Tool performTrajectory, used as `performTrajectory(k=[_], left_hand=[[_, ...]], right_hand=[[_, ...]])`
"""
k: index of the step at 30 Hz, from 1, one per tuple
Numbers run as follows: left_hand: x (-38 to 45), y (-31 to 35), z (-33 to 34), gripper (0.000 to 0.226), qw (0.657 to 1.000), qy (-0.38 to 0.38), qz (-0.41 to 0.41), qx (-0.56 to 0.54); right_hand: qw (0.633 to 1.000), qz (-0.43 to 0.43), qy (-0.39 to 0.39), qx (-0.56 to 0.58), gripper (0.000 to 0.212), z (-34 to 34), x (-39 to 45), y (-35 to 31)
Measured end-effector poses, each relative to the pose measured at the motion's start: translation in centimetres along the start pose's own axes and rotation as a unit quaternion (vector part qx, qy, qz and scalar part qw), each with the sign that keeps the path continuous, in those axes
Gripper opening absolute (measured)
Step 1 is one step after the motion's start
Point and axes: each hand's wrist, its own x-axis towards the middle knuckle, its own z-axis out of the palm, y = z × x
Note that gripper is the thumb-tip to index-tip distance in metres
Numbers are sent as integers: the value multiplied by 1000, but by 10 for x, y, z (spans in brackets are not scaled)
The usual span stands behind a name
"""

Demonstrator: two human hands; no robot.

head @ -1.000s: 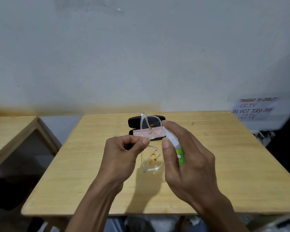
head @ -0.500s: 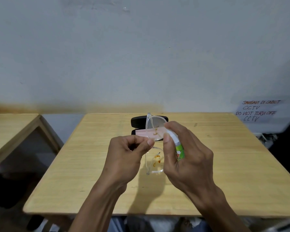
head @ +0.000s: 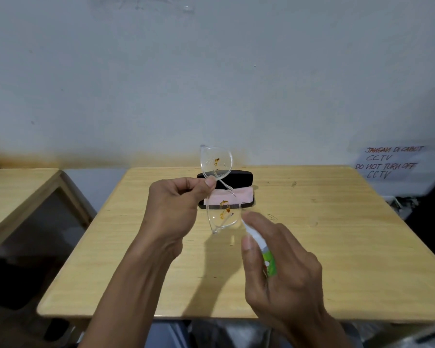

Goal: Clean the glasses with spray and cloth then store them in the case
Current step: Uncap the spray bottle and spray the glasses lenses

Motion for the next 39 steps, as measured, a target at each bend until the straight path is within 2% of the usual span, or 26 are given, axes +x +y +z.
performTrajectory(k=[8,10,11,12,13,16,18,21,24,39], left_hand=[[-3,-2,3,20,1000,-7,8,8],[-2,-2,2,18,1000,-13,12,5],[-1,-2,0,18,1000,-17,18,3],[-1,-2,-1,17,999,-23,26,0],[0,-1,-2,17,999,-30,33,-5],[3,0,-4,17,997,-46,55,-10],[4,1,-4,17,996,-57,65,-8],[5,1,-6,21,995,-74,68,-7],[9,0,-13,21,994,-84,63,11],[17,-5,-21,13,991,-129,44,-7]], right_hand=[[999,-20,25,-7,25,5,3,10],[999,21,15,29,27,0,1,10],[995,73,5,69,26,-3,1,10],[980,149,-12,130,24,-7,4,11],[949,232,-39,208,21,-9,7,14],[815,409,-124,392,22,-12,23,35],[751,450,-171,452,23,-11,34,46],[717,455,-201,489,23,-2,38,52],[708,447,-202,508,22,6,36,49],[745,454,-123,472,16,20,35,37]])
